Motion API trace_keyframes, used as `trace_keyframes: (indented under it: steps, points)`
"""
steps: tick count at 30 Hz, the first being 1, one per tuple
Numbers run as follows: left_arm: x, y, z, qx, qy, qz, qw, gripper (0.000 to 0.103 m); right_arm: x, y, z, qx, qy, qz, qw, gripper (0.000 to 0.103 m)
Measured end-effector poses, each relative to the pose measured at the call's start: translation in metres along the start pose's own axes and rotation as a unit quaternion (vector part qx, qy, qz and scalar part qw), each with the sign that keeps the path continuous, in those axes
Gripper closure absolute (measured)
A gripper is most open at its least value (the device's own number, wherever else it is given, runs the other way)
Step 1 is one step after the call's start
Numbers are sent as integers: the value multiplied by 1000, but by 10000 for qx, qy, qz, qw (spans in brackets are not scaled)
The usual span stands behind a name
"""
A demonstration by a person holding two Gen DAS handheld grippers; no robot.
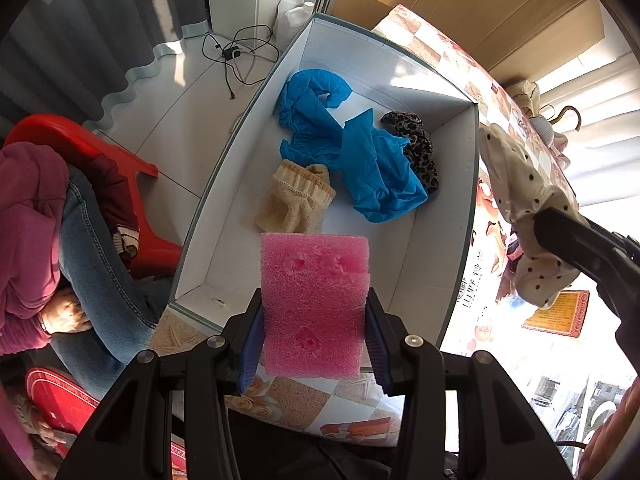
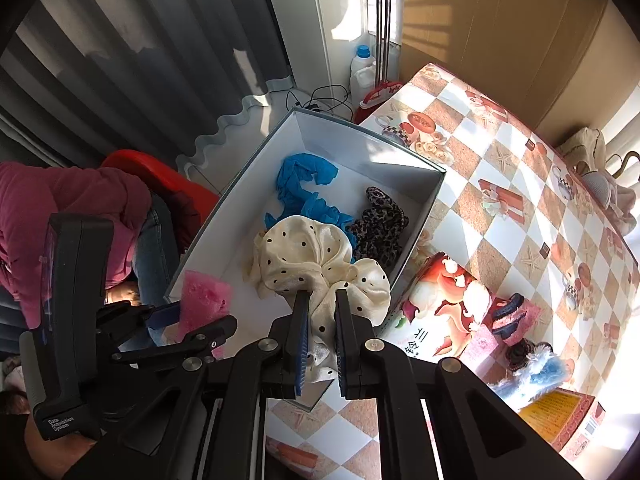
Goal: Organize soft objects
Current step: 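Carry the pink sponge and polka-dot scrunchie over the white box with both grippers, then open the left gripper to drop the sponge while the right drops the scrunchie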
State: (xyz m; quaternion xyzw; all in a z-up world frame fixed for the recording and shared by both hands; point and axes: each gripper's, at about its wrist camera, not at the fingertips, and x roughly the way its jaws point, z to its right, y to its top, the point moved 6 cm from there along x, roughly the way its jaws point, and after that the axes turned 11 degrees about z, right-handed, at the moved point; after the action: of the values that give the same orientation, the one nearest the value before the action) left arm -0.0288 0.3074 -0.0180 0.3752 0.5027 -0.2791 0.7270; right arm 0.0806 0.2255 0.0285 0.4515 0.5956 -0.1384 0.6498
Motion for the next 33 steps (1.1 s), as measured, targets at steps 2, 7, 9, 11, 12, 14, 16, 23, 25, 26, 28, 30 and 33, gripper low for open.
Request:
trace_keyframes:
  steps: [2, 7, 9, 11, 12, 14, 16, 23, 25, 26, 28, 30, 33]
  points:
    - [3, 1, -2, -53, -40, -43, 10000, 54, 2, 1, 1, 23, -7, 0, 10000, 91]
    - [8, 4, -3, -171, -222, -76, 9996, 54, 5, 4, 3, 88, -9, 15, 10000, 91]
    - [8, 6, -4, -285, -345, -51, 9990, 54, 6, 4, 4, 130, 0, 9, 9999, 91]
    - [8, 8, -7, -309, -366, -46, 9988, 54, 8, 5, 4, 166, 1, 5, 9999, 91]
    - [9, 8, -7, -302, -357, -63, 9989, 54, 9, 6, 5, 179, -2, 2, 9998, 91]
    - [10, 8, -8, -278, -337, -93, 9990, 54, 12, 8, 4, 194, -31, 4, 9998, 91]
    - [12, 7, -7, -239, -317, -127, 9991, 54, 13, 13, 3, 163, -68, 54, 9998, 91]
    - [18, 4, -3, -53, -223, -287, 9993, 23, 25, 36, 6, 563, 243, 37, 9981, 52]
    - [15, 5, -4, -85, -234, -219, 9994, 22, 20, 44, 12, 756, 171, 235, 9967, 36]
    - [14, 6, -5, -105, -270, -177, 9994, 22, 17, 46, 14, 760, 171, 312, 9965, 36]
    - [10, 8, -7, -143, -280, -92, 9995, 22, 14, 44, 16, 785, 170, 302, 9963, 36]
    - [7, 9, -8, -152, -299, -31, 9994, 22, 10, 38, 20, 815, 143, 263, 9962, 36]
    - [4, 5, -4, -73, -292, -27, 9995, 22, 0, 19, 25, 730, 163, 212, 9970, 36]
